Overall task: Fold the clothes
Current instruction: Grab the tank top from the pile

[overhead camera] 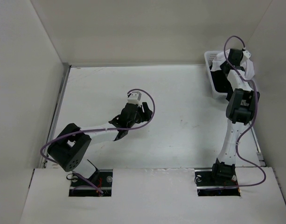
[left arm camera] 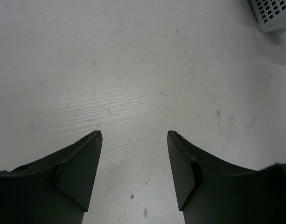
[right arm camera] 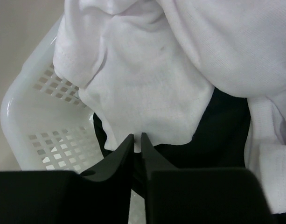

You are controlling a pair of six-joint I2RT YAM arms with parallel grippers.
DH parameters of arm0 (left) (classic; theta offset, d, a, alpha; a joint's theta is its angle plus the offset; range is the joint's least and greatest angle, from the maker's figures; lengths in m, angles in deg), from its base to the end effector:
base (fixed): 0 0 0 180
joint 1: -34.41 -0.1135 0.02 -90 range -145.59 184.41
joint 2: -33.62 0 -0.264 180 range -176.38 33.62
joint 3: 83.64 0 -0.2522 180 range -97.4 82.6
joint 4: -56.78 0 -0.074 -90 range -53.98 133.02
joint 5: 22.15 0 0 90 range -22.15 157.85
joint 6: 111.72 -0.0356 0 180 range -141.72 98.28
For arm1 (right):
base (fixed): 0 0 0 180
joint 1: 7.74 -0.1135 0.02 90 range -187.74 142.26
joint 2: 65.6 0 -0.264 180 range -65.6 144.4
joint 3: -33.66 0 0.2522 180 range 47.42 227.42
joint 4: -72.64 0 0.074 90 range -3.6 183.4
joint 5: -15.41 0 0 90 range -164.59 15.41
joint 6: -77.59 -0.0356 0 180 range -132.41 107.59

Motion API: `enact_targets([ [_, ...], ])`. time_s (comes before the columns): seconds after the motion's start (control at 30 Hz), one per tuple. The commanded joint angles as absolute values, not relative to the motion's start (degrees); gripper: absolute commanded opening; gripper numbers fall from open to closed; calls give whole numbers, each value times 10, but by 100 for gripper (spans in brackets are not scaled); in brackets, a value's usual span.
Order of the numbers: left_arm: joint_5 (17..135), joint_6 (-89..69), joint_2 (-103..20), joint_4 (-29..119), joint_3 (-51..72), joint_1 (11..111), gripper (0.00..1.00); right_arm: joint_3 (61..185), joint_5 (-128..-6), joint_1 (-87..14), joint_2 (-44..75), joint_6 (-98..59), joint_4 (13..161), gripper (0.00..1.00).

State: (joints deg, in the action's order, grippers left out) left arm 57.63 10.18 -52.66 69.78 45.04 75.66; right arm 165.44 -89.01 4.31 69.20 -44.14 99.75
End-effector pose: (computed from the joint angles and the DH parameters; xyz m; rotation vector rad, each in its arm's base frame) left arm 0.2378 -0.2001 0.1917 0.0428 2.0071 -0.6621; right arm 0.5377 -0.1238 0.2331 0.9132 1.8676 -0.0544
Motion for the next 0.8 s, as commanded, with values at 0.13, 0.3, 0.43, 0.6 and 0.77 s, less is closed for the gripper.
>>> enact_targets([
  [0.13, 594, 112, -535, 730, 439, 751, 57, 1691, -889, 47, 693, -441, 983, 16],
  [0.3, 594, 113, -536, 730, 439, 751, 57, 1612, -918, 45, 648, -417, 952, 38],
  [0.43, 594, 114, -535, 730, 439, 751, 57, 1564, -944, 33, 625, -381, 913, 40],
  [0.6, 594, 115, -535, 731, 439, 751, 57, 1604, -953, 30, 649, -378, 939, 39],
  [0.77, 594, 115, -541, 733, 438, 749, 57, 1625, -946, 30, 658, -376, 922, 39],
])
